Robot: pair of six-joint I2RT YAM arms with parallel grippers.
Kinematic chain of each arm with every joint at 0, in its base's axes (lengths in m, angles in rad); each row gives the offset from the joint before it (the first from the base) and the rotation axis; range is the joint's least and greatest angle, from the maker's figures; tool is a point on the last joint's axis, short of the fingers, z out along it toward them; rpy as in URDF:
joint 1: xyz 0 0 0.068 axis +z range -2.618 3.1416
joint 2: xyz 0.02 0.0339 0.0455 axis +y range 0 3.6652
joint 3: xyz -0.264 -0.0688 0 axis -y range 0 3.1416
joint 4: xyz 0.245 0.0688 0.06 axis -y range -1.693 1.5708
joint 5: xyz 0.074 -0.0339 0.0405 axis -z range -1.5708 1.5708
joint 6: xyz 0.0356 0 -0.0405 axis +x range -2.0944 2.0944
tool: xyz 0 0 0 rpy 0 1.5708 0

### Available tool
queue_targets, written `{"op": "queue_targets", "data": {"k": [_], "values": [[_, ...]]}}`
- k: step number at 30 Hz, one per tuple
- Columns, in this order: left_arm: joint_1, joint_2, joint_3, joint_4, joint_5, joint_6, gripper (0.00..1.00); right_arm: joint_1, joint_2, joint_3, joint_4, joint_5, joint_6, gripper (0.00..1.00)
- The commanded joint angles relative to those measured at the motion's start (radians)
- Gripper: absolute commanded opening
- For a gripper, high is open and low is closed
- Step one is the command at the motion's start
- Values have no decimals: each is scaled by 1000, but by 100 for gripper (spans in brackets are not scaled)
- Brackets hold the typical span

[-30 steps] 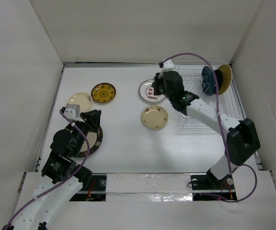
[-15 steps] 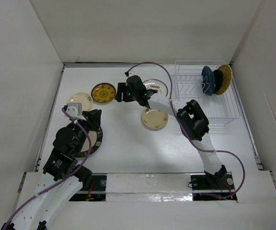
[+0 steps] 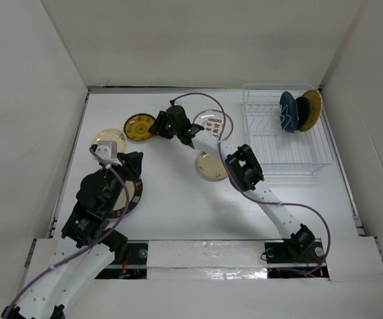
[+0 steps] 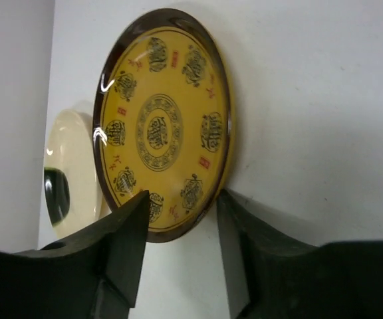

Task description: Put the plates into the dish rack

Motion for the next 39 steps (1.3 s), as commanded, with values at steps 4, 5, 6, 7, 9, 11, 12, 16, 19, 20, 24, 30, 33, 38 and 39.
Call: {"op": "queue_targets", "data": {"k": [4,5,6,7,9,11,12,16,19,20,24,30,33,38,39], "values": [[-7,2,2,42,11,0,18,9,-21,-86,50,30,108,26],[-7,2,2,42,13,-1,18,9,-54,-116,78,36,114,23],[-7,2,2,45,14,0,18,9,-71,-178,90,53,117,16],[-7,2,2,45,16,0,18,9,-88,-202,92,61,117,13],[-7,2,2,45,16,2,18,9,-130,-255,136,81,102,5],[-7,-1,2,44,14,0,18,18,-165,-291,161,99,82,1],[-7,-2,2,42,14,2,18,29,-209,-314,170,137,59,0],[-7,-8,2,42,11,0,18,50,-350,-448,243,213,-16,0],[-7,-13,4,40,14,0,18,50,-454,-493,282,262,-82,0],[-7,-17,4,42,13,2,18,50,-478,-511,283,270,-99,0],[-7,-39,2,39,10,2,18,40,-617,-609,299,346,-195,0],[-7,-73,4,39,30,0,18,-115,-928,-911,311,455,-319,0],[-7,-96,5,37,46,-3,19,-225,-1092,-1023,273,570,-387,0],[-7,-151,7,37,60,-6,20,-411,-1291,-1178,167,693,-533,0],[-7,-157,5,37,65,-6,20,-439,-1314,-1184,159,726,-556,0]]}}
